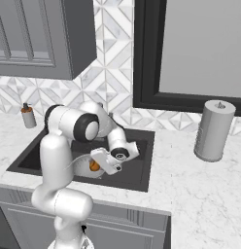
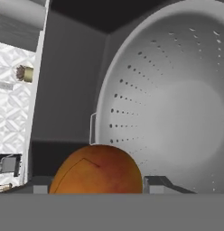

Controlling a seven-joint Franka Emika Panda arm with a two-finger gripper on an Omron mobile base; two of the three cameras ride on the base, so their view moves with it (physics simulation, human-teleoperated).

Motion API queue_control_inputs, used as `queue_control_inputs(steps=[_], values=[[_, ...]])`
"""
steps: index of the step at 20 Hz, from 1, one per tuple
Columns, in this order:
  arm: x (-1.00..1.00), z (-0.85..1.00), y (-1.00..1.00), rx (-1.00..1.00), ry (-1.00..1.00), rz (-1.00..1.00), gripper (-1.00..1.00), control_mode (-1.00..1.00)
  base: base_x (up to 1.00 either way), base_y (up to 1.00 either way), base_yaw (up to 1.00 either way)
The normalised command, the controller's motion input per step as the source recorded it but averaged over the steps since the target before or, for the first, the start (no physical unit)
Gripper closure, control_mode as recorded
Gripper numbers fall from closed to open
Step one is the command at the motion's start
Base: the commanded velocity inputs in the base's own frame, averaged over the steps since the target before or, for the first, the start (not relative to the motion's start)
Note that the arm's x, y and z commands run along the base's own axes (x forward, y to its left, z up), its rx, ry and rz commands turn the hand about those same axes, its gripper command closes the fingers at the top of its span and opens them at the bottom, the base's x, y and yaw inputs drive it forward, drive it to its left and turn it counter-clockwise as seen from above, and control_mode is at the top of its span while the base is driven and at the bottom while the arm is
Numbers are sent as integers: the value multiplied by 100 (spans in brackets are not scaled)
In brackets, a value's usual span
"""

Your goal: Put the colander in the sink, put the peach in the colander, and turn on the sink faucet and pour water over the colander.

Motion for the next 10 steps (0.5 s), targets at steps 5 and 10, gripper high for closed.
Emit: queue_control_inputs(steps=[5, 10], values=[[16, -21, 9, -4, 0, -2, 100, -100, 0, 0, 0], [22, -20, 19, -4, 0, -7, 100, -100, 0, 0, 0]])
